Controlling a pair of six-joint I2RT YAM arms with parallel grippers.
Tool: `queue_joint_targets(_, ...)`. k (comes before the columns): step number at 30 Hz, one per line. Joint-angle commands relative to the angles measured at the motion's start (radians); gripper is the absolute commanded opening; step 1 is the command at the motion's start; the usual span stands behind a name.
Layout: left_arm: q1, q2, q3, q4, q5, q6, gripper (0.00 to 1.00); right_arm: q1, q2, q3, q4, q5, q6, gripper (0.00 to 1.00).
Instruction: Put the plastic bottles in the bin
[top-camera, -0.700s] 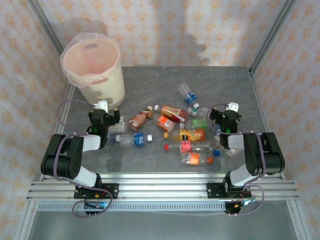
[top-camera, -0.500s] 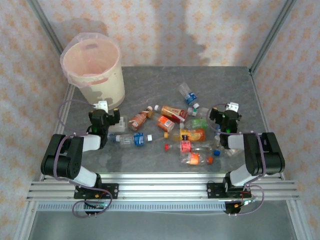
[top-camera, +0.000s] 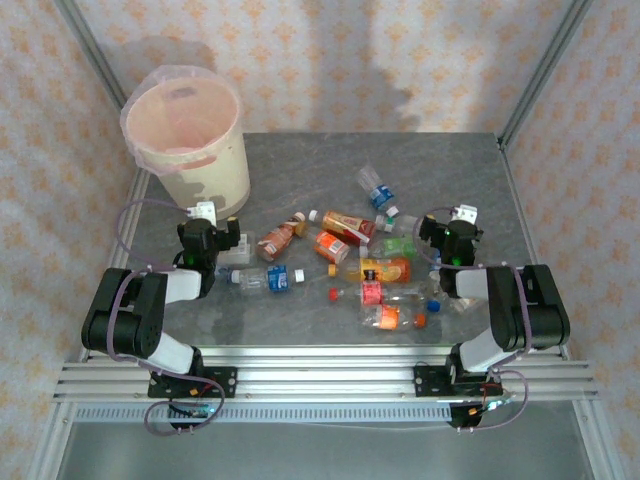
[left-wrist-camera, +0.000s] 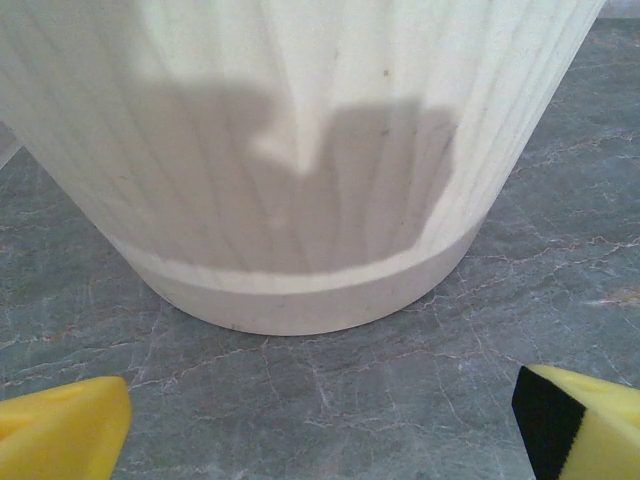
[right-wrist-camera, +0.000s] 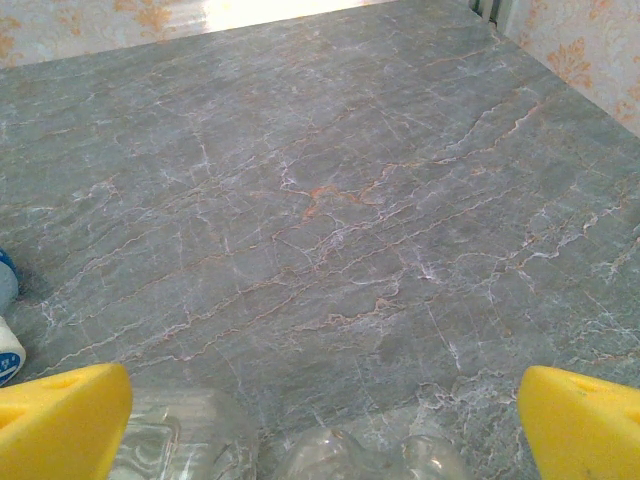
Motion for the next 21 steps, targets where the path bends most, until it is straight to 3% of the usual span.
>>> queue_joint_targets(1,-0.003,-0.009,0.016,-0.011,-0.007,0.015,1.00,0.001,0.003,0.014,0.001,-0.007,-0.009,0.99)
queue_joint_targets(10,0.008,-0.114,-0.006,-0.052,-0.129,-0.050,1.00,0.000,-0.009,0.033,-0.041,0.007,-0.004,0.99)
queue_joint_targets(21,0.010,-0.406,0.009,-0.261,-0.192,-0.083,1.00,0.001,-0.200,0.114,-0.318,0.039,0.011,0.99)
